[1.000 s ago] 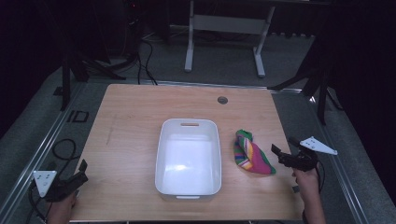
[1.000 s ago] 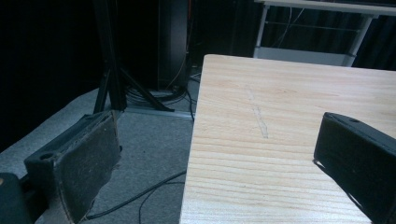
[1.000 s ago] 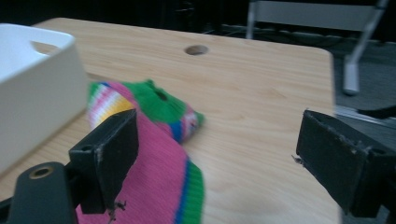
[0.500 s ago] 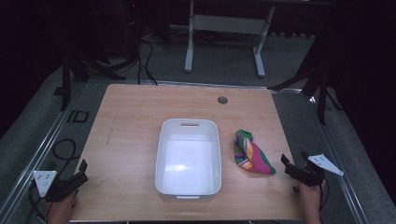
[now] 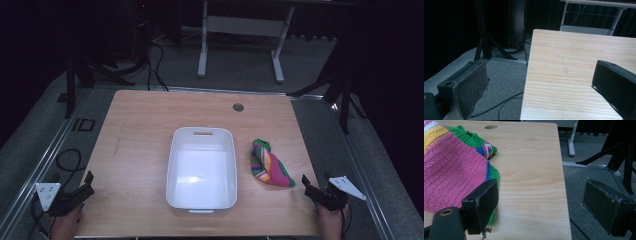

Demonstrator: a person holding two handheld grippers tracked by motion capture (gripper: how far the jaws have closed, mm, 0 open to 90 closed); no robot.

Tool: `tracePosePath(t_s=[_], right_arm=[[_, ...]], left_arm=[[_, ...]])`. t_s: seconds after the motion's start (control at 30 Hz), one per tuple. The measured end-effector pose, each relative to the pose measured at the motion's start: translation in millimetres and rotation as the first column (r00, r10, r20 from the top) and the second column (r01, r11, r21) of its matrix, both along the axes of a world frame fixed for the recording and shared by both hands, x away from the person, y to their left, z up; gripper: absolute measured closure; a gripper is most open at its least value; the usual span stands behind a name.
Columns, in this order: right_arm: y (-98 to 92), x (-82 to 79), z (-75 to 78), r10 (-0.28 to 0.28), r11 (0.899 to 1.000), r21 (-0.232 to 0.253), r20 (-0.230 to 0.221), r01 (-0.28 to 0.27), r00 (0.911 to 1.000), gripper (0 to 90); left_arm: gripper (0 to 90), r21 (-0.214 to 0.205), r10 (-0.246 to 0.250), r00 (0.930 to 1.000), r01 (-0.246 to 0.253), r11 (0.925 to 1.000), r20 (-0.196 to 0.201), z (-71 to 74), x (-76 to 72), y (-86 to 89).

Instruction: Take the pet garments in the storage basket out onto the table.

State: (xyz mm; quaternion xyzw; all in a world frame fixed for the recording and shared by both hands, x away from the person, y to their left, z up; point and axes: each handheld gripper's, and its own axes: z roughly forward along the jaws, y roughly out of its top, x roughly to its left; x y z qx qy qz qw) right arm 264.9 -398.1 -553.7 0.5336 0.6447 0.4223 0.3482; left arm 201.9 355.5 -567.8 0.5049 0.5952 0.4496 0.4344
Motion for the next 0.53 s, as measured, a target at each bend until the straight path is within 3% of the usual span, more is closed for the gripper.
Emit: tracePosePath(t_s=[0.17, 0.53], right_arm=[[0.5, -8.2, -1.7, -0.012, 1.000, -0.006, 0.015, 0.012, 0.9998, 13.3], [-2.2, -5.8, -2.2, -0.007, 1.000, 0.022, 0.009, 0.007, 0.9999, 13.7]], left_arm=[[0.9, 0.002, -0.001, 1.0000, 0.001, 1.0000, 0.000, 0.0, 0.1, 0.0], [0.9, -0.002, -0.001, 1.0000, 0.001, 1.0000, 0.000, 0.0, 0.1, 0.3]])
